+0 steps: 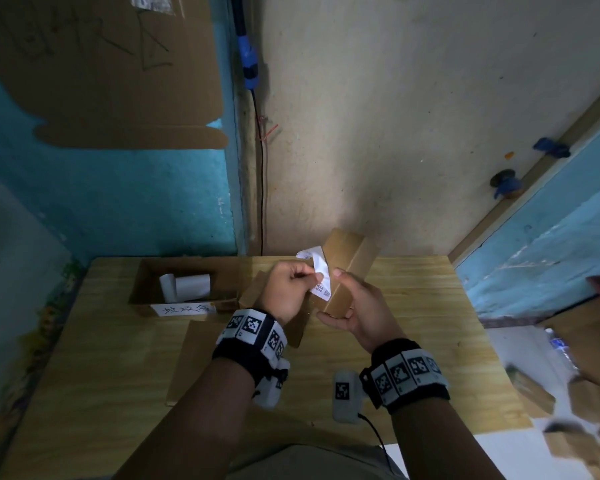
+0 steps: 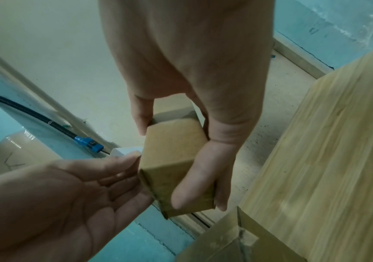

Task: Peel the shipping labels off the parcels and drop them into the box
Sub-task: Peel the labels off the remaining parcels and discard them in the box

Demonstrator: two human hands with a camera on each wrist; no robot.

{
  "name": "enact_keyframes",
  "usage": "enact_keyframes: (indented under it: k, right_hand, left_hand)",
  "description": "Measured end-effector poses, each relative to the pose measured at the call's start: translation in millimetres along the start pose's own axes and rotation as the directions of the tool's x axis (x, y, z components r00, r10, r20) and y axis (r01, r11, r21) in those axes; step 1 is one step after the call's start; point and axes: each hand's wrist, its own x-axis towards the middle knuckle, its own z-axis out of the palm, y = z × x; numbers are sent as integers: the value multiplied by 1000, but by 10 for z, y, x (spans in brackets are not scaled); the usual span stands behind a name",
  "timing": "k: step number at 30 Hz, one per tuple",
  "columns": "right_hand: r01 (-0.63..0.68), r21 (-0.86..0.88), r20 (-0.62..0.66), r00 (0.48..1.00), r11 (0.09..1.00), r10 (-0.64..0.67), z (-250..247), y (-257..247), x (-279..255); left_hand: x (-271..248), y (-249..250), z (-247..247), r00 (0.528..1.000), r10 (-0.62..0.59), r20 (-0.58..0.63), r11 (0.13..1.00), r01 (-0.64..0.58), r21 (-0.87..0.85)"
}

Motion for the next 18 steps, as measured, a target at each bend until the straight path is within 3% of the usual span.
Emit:
enact_keyframes:
  k: [8, 13, 18]
  right_hand:
    - [22, -54, -61, 998, 998, -25, -1, 31, 71]
    - [34, -124, -67, 997, 992, -43, 18, 57, 59]
    - [23, -86, -67, 997, 996, -28, 4, 78, 62]
  left_hand:
    - [102, -47, -77, 991, -120, 61, 985, 126, -119]
    - [163, -56, -162, 963, -205, 178, 958, 234, -167]
    - [108, 6, -139, 939, -194, 284, 938, 262, -226]
